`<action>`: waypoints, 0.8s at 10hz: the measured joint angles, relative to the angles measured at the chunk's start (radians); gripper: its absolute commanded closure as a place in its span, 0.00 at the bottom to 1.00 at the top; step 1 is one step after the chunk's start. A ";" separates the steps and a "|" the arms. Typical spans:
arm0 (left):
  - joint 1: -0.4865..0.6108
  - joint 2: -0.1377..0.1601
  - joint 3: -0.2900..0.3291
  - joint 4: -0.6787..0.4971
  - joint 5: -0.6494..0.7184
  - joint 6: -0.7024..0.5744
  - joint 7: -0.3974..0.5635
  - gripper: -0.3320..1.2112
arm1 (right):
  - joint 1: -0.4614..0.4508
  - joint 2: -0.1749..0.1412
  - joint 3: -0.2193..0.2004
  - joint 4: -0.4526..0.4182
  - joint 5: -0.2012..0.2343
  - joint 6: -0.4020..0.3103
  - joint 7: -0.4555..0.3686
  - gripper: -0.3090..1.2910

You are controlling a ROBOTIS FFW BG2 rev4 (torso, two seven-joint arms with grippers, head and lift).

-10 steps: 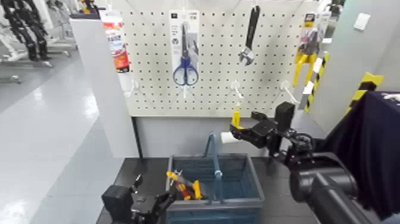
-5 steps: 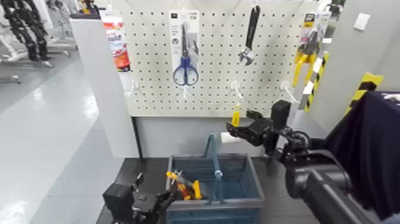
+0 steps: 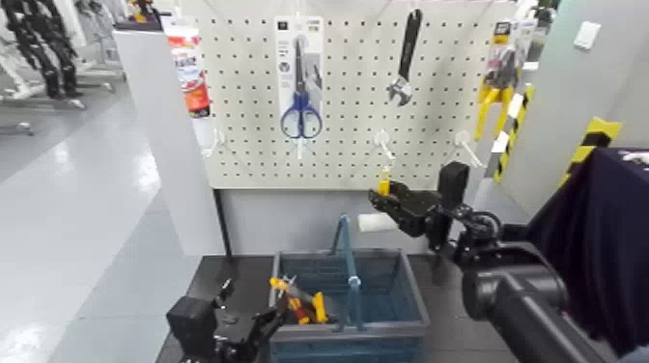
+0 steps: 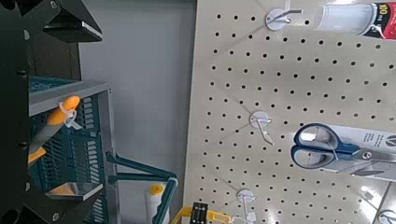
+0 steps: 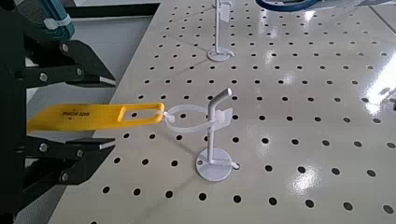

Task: Put the yellow roller into the crate.

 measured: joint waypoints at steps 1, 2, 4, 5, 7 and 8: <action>0.000 0.000 0.000 0.000 0.001 0.000 0.000 0.32 | 0.000 -0.001 0.000 -0.001 0.000 0.002 -0.001 0.92; 0.000 0.000 0.001 0.000 0.001 -0.001 0.000 0.32 | 0.001 -0.001 -0.002 -0.002 -0.002 0.002 -0.003 0.92; 0.001 0.000 0.003 0.001 0.001 -0.003 0.000 0.32 | 0.004 -0.001 -0.007 -0.004 -0.003 -0.002 -0.003 0.92; 0.003 -0.001 0.003 0.002 0.001 -0.003 0.000 0.32 | 0.006 -0.001 -0.009 -0.005 -0.003 -0.004 -0.003 0.92; 0.004 -0.003 0.005 0.002 0.001 -0.003 0.000 0.32 | 0.012 -0.001 -0.016 -0.012 -0.003 -0.008 -0.005 0.92; 0.005 -0.003 0.006 0.002 0.001 -0.003 0.000 0.32 | 0.018 -0.001 -0.020 -0.022 -0.003 -0.009 -0.004 0.92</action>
